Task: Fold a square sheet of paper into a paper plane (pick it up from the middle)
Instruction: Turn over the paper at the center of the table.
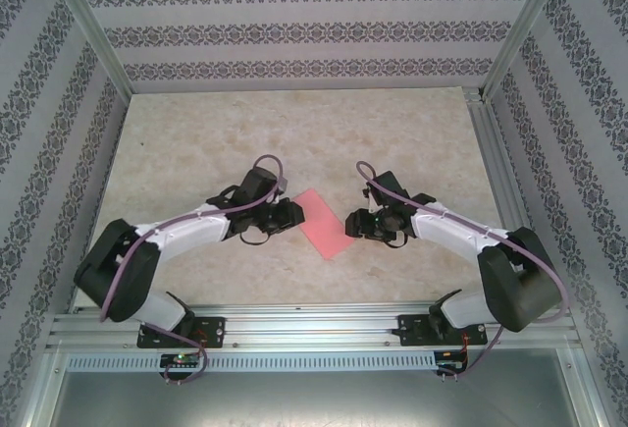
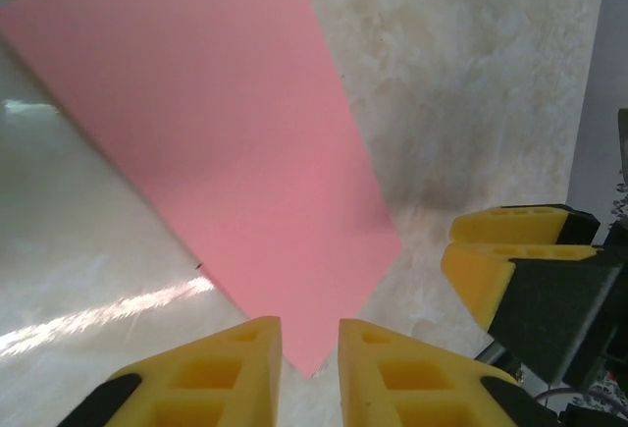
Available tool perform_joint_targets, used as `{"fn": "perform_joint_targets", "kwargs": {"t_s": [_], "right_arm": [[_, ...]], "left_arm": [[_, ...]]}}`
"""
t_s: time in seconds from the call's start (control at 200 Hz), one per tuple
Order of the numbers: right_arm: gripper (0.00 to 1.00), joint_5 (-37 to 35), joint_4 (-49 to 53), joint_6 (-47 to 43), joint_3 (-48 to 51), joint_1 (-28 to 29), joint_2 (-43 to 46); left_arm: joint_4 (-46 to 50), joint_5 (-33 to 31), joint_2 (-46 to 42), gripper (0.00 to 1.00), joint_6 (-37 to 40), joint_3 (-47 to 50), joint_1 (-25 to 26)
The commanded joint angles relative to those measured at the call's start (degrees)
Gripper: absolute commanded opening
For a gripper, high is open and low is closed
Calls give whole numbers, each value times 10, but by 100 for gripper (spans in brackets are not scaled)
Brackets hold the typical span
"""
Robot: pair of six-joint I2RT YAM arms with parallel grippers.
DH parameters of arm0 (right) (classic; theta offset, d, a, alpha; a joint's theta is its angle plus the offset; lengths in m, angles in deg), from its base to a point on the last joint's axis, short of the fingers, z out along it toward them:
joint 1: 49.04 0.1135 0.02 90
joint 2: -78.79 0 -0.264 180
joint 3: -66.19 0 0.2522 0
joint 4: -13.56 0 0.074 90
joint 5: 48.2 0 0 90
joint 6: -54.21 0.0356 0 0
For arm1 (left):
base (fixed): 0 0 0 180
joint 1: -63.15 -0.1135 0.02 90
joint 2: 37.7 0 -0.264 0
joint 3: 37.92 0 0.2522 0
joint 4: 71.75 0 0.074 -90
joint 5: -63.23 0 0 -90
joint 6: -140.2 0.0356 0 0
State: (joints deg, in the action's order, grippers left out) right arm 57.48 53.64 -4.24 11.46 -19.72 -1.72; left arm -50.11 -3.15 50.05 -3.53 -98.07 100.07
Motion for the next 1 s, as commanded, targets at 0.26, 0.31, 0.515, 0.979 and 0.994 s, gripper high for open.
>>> {"fn": "perform_joint_targets", "kwargs": {"t_s": [0.26, 0.31, 0.515, 0.979, 0.994], "right_arm": [[54, 68, -106, 31, 23, -13, -37], [54, 73, -103, 31, 26, -14, -43], [54, 82, -112, 35, 48, -13, -43], [44, 108, -87, 31, 11, -6, -17], [44, 110, -85, 31, 9, -5, -17]], "left_arm": [[-36, -22, 117, 16, 2, -56, 18], [-34, -28, 125, 15, 4, -58, 19], [-37, -29, 154, 14, 11, -64, 18], [-37, -26, 152, 13, 16, -58, 18], [-37, -25, 152, 13, 17, -58, 18]]}}
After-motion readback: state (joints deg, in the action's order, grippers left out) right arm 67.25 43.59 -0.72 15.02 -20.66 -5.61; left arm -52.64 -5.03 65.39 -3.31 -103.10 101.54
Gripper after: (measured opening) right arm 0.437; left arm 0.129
